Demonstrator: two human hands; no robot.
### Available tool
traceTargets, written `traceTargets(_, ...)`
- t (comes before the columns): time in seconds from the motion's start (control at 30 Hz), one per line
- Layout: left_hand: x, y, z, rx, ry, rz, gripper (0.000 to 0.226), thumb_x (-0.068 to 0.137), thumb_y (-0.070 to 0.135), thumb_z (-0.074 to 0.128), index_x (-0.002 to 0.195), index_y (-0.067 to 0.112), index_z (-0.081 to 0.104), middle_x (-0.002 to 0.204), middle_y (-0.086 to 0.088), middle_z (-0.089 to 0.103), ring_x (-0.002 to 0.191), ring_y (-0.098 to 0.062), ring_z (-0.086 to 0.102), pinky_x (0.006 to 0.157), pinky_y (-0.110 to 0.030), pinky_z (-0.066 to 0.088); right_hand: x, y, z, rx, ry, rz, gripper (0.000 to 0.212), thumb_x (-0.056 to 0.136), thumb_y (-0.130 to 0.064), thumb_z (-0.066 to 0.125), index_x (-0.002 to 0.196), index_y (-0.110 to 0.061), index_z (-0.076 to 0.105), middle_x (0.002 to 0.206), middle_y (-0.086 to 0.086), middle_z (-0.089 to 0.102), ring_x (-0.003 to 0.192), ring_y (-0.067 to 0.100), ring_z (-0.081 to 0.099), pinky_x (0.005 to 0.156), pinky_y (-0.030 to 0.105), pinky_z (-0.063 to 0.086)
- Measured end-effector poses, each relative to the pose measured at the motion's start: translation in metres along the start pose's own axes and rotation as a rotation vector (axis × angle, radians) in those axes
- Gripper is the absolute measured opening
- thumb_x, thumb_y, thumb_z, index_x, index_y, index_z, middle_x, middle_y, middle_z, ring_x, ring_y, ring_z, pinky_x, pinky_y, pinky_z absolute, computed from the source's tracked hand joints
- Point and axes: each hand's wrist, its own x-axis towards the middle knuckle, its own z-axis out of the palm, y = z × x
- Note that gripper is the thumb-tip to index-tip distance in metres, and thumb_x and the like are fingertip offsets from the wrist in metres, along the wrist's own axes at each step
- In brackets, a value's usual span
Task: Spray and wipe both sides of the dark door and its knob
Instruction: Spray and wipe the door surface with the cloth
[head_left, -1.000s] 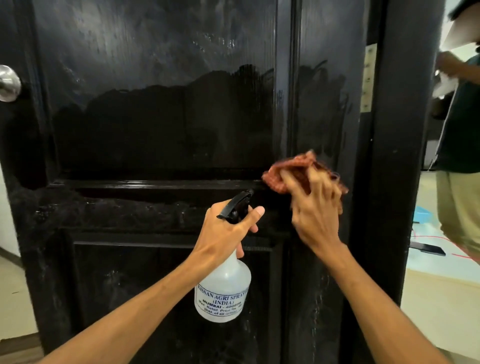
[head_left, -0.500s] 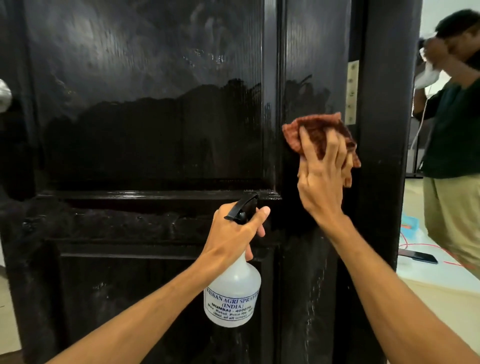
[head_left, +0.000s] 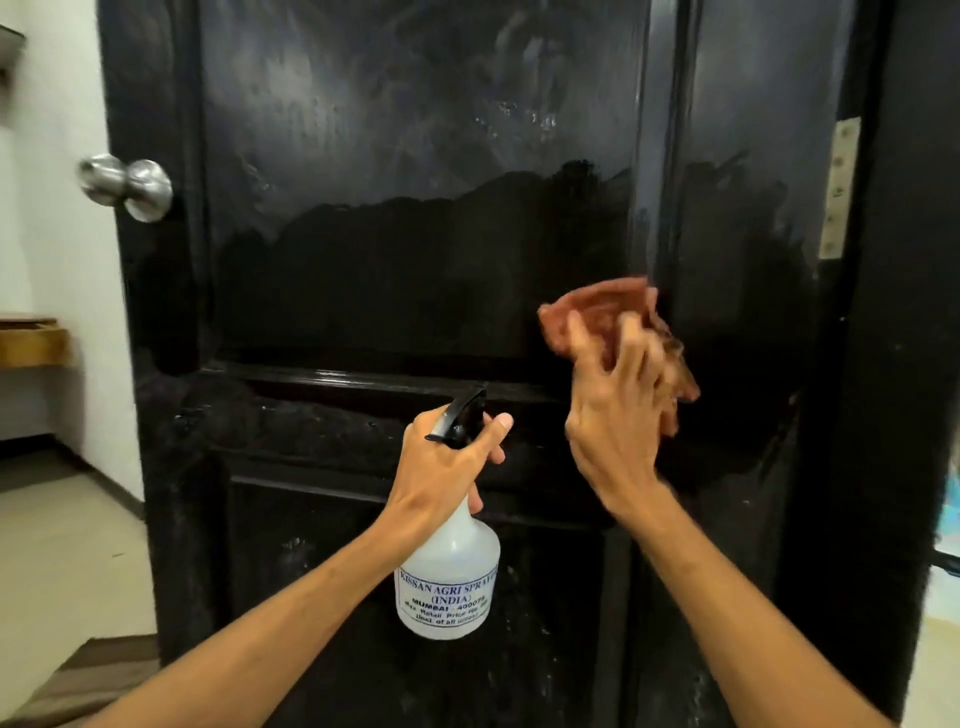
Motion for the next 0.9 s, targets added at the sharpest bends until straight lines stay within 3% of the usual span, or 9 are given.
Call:
traceTargets(0.03, 0.000, -0.005, -0.011, 0.008, 0.017, -0.006, 0.025, 0.099, 0.031, 0.071, 0.088, 0.009, 0.069, 0.084, -0.008, 0.078, 0.036, -0.027, 0.056, 0.064, -0.037, 0.060, -0.021, -0.017, 0.009, 0.009, -0.030, -0.088, 0.066, 0.088, -0.015, 0.053, 0.152, -0.030, 0.045, 0.152, 0.016, 0.032, 0.135, 0.038, 0.034, 0.103, 0.055, 0.032)
traceTargets(0.1, 0.000, -0.014, -0.031, 0.029, 0.055, -0.011, 0.023, 0.099, 0.029, 0.072, 0.087, 0.010, 0.070, 0.082, -0.009, 0.077, 0.035, -0.026, 0.056, 0.055, -0.047, 0.056, -0.052, -0.042, 0.025, -0.021, -0.101, -0.307, 0.073, 0.081, -0.018, 0.067, 0.150, -0.032, 0.048, 0.149, 0.015, 0.036, 0.134, 0.036, 0.036, 0.101, 0.052, 0.032)
traceTargets(0.17, -0.002, -0.028, -0.062, 0.060, 0.110, -0.019, 0.023, 0.099, 0.029, 0.072, 0.087, 0.010, 0.071, 0.081, -0.009, 0.077, 0.036, -0.026, 0.056, 0.052, -0.046, 0.055, -0.046, -0.076, 0.039, 0.005, -0.132, -0.401, 0.074, 0.080, -0.019, 0.071, 0.149, -0.032, 0.050, 0.150, 0.014, 0.037, 0.134, 0.035, 0.038, 0.101, 0.049, 0.031)
traceTargets(0.27, -0.003, -0.045, -0.102, 0.093, 0.186, -0.051, 0.023, 0.099, 0.030, 0.072, 0.087, 0.011, 0.070, 0.082, -0.008, 0.077, 0.036, -0.027, 0.056, 0.053, -0.049, 0.056, -0.017, -0.135, 0.051, 0.107, -0.134, -0.297, 0.066, 0.082, -0.018, 0.067, 0.146, -0.029, 0.053, 0.148, 0.014, 0.037, 0.131, 0.035, 0.037, 0.101, 0.049, 0.030)
traceTargets(0.43, -0.003, -0.072, -0.173, 0.156, 0.305, -0.063, 0.022, 0.099, 0.028, 0.072, 0.087, 0.010, 0.070, 0.080, -0.009, 0.076, 0.036, -0.029, 0.057, 0.047, -0.040, 0.052, -0.020, -0.227, 0.080, 0.138, -0.239, -0.565, 0.076, 0.067, -0.018, 0.076, 0.141, -0.023, 0.059, 0.146, 0.016, 0.046, 0.133, 0.035, 0.036, 0.101, 0.046, 0.029)
traceTargets(0.53, 0.001, -0.090, -0.227, 0.203, 0.406, -0.097, 0.023, 0.098, 0.029, 0.073, 0.089, 0.008, 0.070, 0.079, -0.009, 0.076, 0.037, -0.030, 0.057, 0.047, -0.041, 0.053, -0.008, -0.289, 0.095, 0.216, -0.295, -0.572, 0.068, 0.072, -0.015, 0.070, 0.138, -0.021, 0.060, 0.146, 0.015, 0.048, 0.136, 0.035, 0.035, 0.104, 0.046, 0.028)
traceTargets(0.67, 0.013, -0.109, -0.276, 0.301, 0.441, -0.097, 0.024, 0.100, 0.029, 0.071, 0.086, 0.009, 0.069, 0.078, -0.008, 0.076, 0.038, -0.027, 0.059, 0.046, -0.039, 0.053, 0.014, -0.345, 0.114, 0.129, -0.288, -0.810, 0.063, 0.078, -0.025, 0.055, 0.141, -0.025, 0.058, 0.154, 0.013, 0.045, 0.144, 0.034, 0.039, 0.112, 0.044, 0.022)
traceTargets(0.8, 0.028, -0.128, -0.322, 0.330, 0.503, -0.111, 0.028, 0.101, 0.026, 0.069, 0.082, 0.006, 0.068, 0.073, -0.009, 0.074, 0.037, -0.033, 0.058, 0.048, -0.045, 0.053, 0.054, -0.402, 0.139, 0.173, -0.216, -0.707, 0.070, 0.081, -0.019, 0.054, 0.151, -0.019, 0.048, 0.162, 0.018, 0.031, 0.148, 0.038, 0.029, 0.115, 0.048, 0.019)
traceTargets(0.9, 0.031, -0.141, -0.346, 0.353, 0.552, -0.094, 0.029, 0.102, 0.024, 0.068, 0.081, 0.005, 0.069, 0.069, -0.010, 0.073, 0.038, -0.027, 0.058, 0.051, -0.046, 0.055, 0.032, -0.434, 0.162, 0.077, -0.222, -0.941, 0.058, 0.087, -0.025, 0.048, 0.144, -0.017, 0.053, 0.159, 0.017, 0.033, 0.146, 0.039, 0.029, 0.115, 0.050, 0.019)
